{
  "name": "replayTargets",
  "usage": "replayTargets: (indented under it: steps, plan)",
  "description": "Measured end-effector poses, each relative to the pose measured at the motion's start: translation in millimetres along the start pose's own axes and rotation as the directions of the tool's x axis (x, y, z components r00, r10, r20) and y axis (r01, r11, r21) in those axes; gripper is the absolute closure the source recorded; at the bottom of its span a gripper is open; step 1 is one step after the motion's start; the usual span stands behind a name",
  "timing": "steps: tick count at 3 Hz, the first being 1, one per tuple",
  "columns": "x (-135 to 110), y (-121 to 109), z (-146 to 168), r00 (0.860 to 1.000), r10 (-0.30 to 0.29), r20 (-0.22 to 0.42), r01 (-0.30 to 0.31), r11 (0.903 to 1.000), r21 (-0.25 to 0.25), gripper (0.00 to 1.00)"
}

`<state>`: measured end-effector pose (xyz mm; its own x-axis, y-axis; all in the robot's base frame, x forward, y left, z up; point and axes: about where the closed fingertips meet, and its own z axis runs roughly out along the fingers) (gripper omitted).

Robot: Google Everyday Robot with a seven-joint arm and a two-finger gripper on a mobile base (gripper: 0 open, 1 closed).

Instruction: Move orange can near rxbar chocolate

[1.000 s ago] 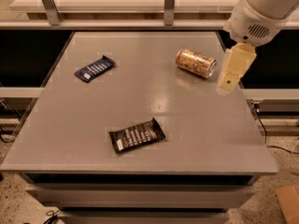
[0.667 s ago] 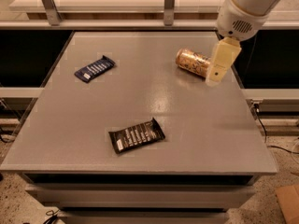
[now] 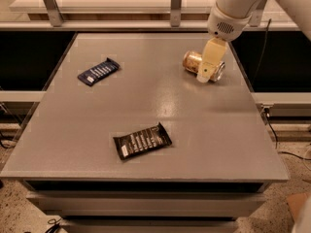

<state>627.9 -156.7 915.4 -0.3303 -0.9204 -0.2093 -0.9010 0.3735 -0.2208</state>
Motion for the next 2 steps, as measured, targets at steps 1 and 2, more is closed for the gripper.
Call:
replayTargets:
  steps: [1,2]
  plan:
    - [-8,-10,23,0.998,0.054,-0.016,-0.054,0.9985,-0.008,0.00]
    - [-9,-15,44,0.995,0.094,-0.026,-0.095,0.9952,-0.025,0.00]
